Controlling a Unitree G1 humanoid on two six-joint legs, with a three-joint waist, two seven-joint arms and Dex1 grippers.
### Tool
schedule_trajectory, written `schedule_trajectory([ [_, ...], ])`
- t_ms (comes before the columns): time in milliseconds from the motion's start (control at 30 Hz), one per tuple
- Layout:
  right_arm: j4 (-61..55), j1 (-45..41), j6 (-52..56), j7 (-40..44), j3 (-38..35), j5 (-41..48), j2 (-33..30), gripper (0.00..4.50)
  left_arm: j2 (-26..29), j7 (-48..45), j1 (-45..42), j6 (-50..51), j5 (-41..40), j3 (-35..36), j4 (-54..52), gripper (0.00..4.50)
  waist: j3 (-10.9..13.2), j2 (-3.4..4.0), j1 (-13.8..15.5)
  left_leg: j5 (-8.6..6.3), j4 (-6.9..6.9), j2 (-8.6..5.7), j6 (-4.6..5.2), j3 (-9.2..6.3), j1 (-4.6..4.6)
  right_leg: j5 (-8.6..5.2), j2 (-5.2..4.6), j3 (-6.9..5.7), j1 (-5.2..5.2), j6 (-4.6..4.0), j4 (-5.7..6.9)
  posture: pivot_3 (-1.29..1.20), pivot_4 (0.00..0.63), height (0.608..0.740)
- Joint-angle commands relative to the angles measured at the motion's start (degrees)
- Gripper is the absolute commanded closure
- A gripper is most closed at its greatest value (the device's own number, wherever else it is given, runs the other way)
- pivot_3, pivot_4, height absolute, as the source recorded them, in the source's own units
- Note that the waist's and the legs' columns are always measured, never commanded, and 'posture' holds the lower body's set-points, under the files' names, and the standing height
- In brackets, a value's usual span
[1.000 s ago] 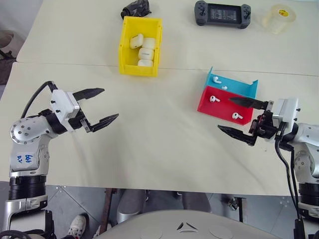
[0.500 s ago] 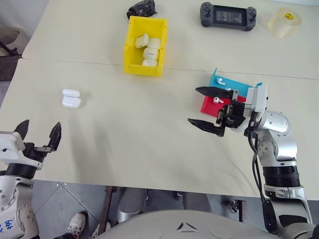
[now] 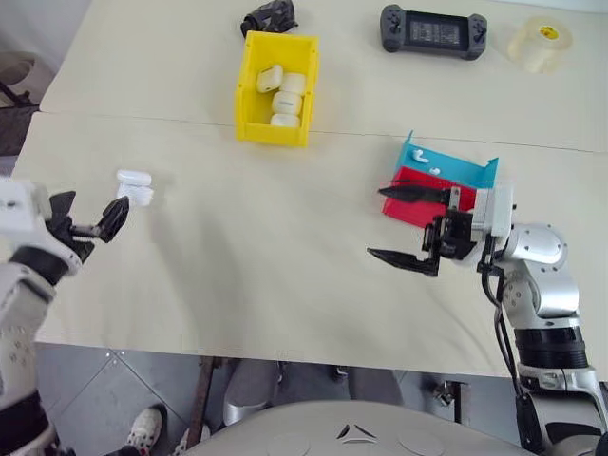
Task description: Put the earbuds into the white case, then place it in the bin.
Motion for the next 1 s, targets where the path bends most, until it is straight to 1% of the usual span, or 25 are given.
schedule_trajectory([
  [33,-3.3,-0.4,0.1,-0.5,-0.5,1.2,-0.1,0.00,6.9,0.0,-10.1,14.1,-1.7,-4.6,4.6,0.04,0.0,-0.01,-0.4,0.01,0.02,0.03,-0.01,-0.04,-0.03,0.00,0.05,-0.03,-0.02,0.00,0.00,0.00,0.150,0.740],
  [67,-3.6,-0.4,0.0,-0.7,-0.4,1.2,0.1,0.00,8.2,0.8,-13.6,17.7,-0.8,-6.8,6.6,0.04,0.0,0.00,-0.6,0.02,0.02,0.03,-0.04,-0.05,-0.03,0.00,0.06,-0.04,-0.01,0.00,0.03,0.00,0.150,0.740],
  [167,-4.7,-0.1,0.2,-1.4,0.0,1.3,0.6,0.00,9.0,4.2,-21.6,24.9,2.7,-10.9,11.5,0.04,0.0,0.01,-0.9,0.02,-0.02,0.03,-0.04,0.02,0.03,0.00,0.09,-0.01,-0.02,0.00,0.02,0.00,0.150,0.740],
  [233,-5.4,0.6,0.2,-2.0,0.1,1.2,0.9,0.00,8.8,5.5,-26.7,30.7,4.1,-13.0,14.4,0.04,0.0,0.00,-0.8,0.04,0.00,0.05,-0.07,0.00,-0.01,0.00,0.13,-0.03,-0.06,0.00,0.05,0.00,0.150,0.740],
  [300,-6.1,1.3,0.2,-2.4,0.1,1.2,1.0,0.00,8.6,5.5,-29.8,34.7,5.0,-14.8,16.3,0.04,0.0,-0.01,-0.7,0.04,0.01,0.06,-0.08,0.00,-0.05,0.00,0.15,-0.03,-0.10,0.00,0.08,0.00,0.150,0.740],
  [433,-6.7,1.8,0.2,-2.8,0.0,1.1,0.8,0.00,8.3,4.7,-32.3,35.9,7.0,-16.4,19.0,0.04,0.0,-0.01,-0.6,0.04,0.02,0.02,-0.07,-0.01,-0.07,0.00,0.12,-0.03,-0.11,0.00,0.09,0.00,0.150,0.740],
  [833,-8.3,2.6,-0.1,-4.2,0.0,0.6,0.9,0.00,8.2,-1.1,-36.7,31.7,11.0,-23.7,28.5,0.04,0.0,-0.01,-0.6,0.06,0.05,0.03,-0.12,0.00,-0.07,0.00,0.12,-0.03,-0.11,0.00,0.09,0.00,0.150,0.740],
  [1000,-7.1,1.9,-0.9,-5.2,-0.7,-0.1,1.0,0.00,8.3,-2.9,-37.9,29.1,12.7,-24.9,31.2,0.04,0.0,-0.01,-0.6,0.06,0.06,0.03,-0.12,0.00,-0.07,0.00,0.12,-0.03,-0.11,0.00,0.11,0.00,0.150,0.740],
])
